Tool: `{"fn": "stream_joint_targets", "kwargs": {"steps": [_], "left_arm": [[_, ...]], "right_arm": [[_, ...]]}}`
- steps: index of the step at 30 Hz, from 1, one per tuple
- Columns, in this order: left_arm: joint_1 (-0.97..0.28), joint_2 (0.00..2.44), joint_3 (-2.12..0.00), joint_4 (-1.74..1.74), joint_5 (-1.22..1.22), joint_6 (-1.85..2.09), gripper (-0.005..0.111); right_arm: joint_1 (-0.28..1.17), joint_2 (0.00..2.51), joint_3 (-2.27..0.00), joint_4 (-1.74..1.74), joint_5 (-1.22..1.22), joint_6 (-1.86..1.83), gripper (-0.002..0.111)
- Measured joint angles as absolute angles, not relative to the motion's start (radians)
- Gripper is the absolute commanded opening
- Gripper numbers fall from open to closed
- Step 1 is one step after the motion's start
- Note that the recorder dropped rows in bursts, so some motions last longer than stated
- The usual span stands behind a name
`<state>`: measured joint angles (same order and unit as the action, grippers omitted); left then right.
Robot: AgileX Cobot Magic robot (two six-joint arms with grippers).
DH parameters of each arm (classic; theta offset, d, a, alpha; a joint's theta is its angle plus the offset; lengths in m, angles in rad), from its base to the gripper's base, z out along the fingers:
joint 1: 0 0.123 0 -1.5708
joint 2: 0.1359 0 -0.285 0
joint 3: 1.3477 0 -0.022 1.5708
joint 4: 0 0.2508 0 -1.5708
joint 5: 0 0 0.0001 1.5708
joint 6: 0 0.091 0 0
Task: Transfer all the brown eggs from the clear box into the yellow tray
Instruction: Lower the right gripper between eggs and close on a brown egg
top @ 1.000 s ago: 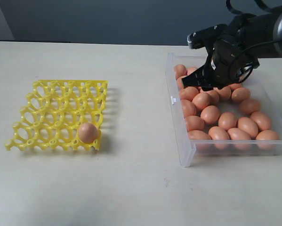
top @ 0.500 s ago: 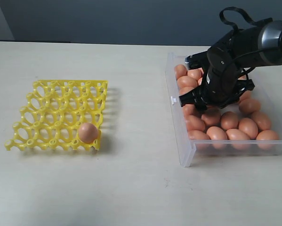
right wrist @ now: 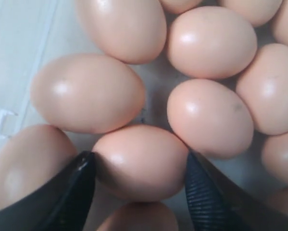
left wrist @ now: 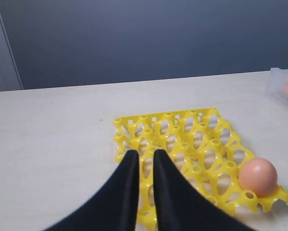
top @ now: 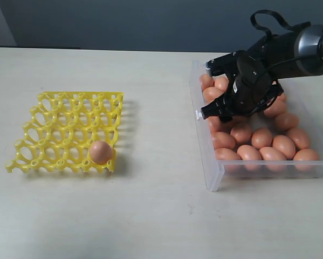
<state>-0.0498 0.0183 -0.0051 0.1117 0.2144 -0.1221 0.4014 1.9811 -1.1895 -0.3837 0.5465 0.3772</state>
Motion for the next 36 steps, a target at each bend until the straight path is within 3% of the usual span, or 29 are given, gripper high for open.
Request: {"fn": "stream_joint_targets", "kwargs": {"steps": [31, 36], "left_arm": [[-0.050, 0.018, -0.005, 0.112, 0.214, -0.122, 0.012], [-0.050, 0.018, -0.005, 0.112, 0.214, -0.122, 0.012]], "right_arm": [[0.401, 2.027, -1.217, -0.371, 0.547, 0.367, 0.050], [0.397, 2.033, -1.218, -0.362, 0.578, 0.335, 0.062]]}}
